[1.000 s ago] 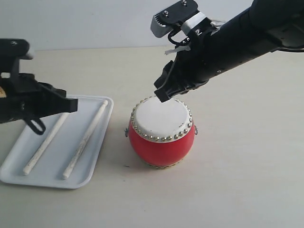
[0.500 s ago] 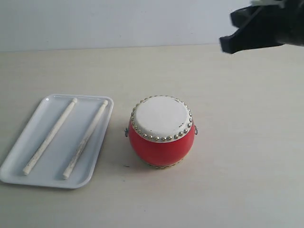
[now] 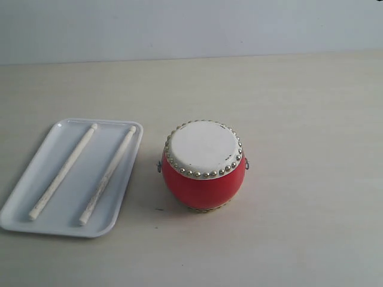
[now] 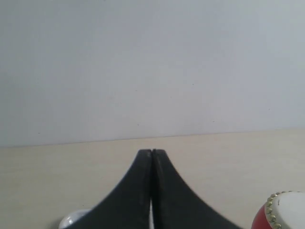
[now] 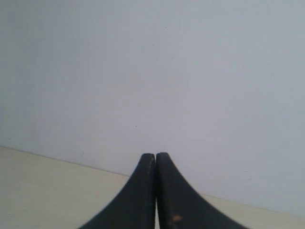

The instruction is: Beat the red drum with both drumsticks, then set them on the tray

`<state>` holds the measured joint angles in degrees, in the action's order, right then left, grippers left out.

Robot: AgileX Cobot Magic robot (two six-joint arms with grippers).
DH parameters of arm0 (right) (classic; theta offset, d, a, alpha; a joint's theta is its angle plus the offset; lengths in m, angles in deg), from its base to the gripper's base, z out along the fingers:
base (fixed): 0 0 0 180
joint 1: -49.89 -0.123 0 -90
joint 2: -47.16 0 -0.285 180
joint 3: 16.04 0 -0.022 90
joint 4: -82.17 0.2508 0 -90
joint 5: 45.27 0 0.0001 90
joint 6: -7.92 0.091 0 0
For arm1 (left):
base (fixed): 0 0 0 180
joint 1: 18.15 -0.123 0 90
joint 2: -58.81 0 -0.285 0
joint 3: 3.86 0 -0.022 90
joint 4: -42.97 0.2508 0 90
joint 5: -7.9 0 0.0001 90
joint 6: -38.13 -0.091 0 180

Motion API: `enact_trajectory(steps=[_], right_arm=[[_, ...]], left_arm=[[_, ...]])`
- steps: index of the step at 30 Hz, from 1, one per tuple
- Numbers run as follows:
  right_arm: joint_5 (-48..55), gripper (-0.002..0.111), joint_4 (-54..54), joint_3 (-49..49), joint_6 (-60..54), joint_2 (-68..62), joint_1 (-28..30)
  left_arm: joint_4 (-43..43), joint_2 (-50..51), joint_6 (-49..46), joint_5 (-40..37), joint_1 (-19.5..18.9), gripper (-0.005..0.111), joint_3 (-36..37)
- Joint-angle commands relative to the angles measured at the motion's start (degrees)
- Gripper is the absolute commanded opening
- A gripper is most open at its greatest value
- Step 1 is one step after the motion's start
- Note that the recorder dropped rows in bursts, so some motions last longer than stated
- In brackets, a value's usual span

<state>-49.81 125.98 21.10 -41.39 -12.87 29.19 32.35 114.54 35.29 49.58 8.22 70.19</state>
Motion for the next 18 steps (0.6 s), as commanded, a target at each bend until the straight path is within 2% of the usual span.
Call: enact_trajectory(steps=[1,4,12,18], right_arm=[[-0.34,0.0,0.11,0.37,0.15,0.4,0.48],[-0.34,0.0,0.11,0.37,0.15,0.4,0.48],[-0.34,0.0,0.11,0.37,0.15,0.4,0.48],[-0.34,0.0,0.11,0.37,0.15,0.4,0.48]], left_arm=[[-0.51,-0.73,-0.14,0.53,-0.28,0.0,0.28],[-0.39,-4.49,0.78,-2.14,-4.3,0.0,0.28],[-0.77,-22.33,1.77,-32.73,-18.45,0.0,0.52],[-0.77,-34.63,1.62,-43.3,-26.3,0.0,0.52]])
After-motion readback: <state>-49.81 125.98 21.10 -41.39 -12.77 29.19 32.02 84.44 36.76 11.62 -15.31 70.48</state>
